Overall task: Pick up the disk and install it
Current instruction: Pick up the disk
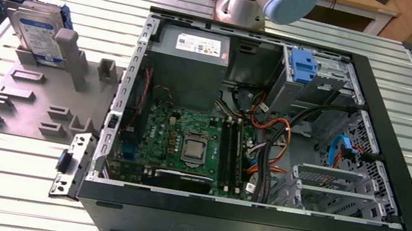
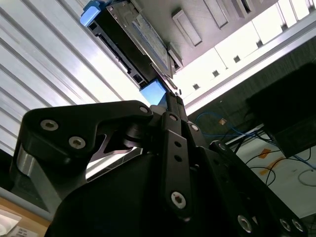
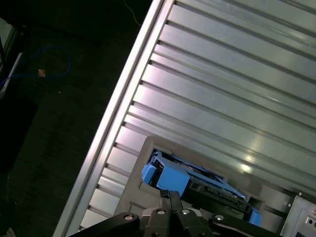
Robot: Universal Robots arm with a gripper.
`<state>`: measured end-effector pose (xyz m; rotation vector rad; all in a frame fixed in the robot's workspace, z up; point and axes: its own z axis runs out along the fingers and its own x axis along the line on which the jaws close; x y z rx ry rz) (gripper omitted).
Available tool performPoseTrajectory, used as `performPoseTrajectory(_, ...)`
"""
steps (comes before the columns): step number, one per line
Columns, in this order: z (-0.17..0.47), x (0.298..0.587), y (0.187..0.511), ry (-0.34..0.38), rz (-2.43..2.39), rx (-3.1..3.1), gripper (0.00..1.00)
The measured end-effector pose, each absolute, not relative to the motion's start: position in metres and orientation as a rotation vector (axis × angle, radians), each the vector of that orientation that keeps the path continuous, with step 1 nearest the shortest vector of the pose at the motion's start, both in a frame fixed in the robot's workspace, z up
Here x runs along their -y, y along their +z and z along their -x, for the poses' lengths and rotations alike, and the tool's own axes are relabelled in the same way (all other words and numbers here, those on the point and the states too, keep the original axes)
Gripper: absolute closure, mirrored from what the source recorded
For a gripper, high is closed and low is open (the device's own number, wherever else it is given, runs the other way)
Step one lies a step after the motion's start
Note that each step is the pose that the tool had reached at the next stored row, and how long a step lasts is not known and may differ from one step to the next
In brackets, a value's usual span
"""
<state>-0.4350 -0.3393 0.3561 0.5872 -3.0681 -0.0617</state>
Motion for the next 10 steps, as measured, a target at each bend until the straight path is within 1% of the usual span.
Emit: performPoseTrajectory(10, 0.4350, 0.3393, 0.3561, -0.061, -0.613, 3.063, 0.89)
